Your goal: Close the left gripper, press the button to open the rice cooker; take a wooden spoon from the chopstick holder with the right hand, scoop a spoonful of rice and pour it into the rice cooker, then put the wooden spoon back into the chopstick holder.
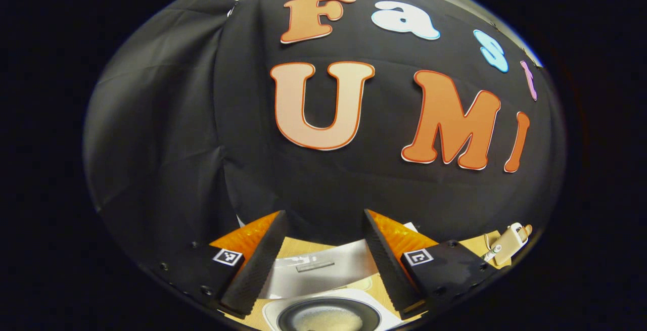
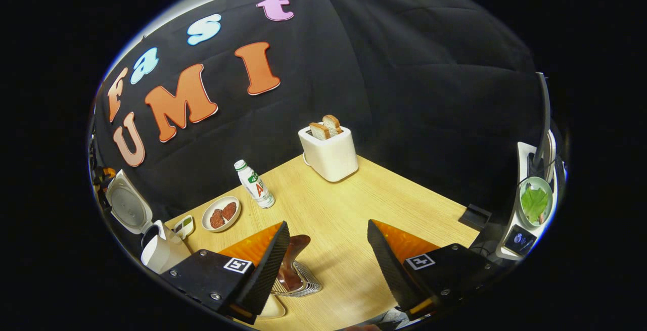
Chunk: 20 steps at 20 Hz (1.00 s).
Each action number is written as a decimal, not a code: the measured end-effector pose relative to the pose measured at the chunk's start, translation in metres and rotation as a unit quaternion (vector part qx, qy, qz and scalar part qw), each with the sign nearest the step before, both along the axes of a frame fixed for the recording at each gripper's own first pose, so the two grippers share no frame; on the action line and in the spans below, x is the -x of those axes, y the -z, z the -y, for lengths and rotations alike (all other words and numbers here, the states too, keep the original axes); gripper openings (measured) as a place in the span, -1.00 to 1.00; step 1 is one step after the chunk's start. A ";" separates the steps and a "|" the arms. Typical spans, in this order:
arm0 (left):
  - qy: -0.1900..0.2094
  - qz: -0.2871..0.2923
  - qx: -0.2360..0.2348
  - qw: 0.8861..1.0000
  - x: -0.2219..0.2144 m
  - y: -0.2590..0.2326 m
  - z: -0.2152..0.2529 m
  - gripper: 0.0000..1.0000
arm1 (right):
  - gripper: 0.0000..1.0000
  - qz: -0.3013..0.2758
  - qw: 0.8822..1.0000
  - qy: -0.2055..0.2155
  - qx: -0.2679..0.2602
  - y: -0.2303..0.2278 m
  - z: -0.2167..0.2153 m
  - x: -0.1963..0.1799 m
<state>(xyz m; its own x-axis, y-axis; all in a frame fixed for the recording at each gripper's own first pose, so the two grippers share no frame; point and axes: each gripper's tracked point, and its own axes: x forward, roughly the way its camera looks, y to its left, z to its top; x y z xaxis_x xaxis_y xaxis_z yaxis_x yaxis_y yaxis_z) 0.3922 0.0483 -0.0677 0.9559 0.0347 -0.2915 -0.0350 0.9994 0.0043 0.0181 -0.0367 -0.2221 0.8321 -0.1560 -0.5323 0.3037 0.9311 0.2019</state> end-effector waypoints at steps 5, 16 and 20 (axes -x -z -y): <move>0.019 -0.016 0.009 1.000 0.029 0.004 0.014 0.99 | 0.89 0.003 1.000 0.000 -0.022 -0.004 -0.003 -0.003; 0.036 -0.055 0.033 0.997 0.166 0.098 0.068 1.00 | 0.89 0.013 0.996 -0.091 0.006 -0.022 -0.034 -0.022; 0.022 -0.080 0.031 0.996 0.199 0.157 0.077 0.99 | 0.89 0.000 0.995 -0.100 0.005 -0.013 -0.026 -0.019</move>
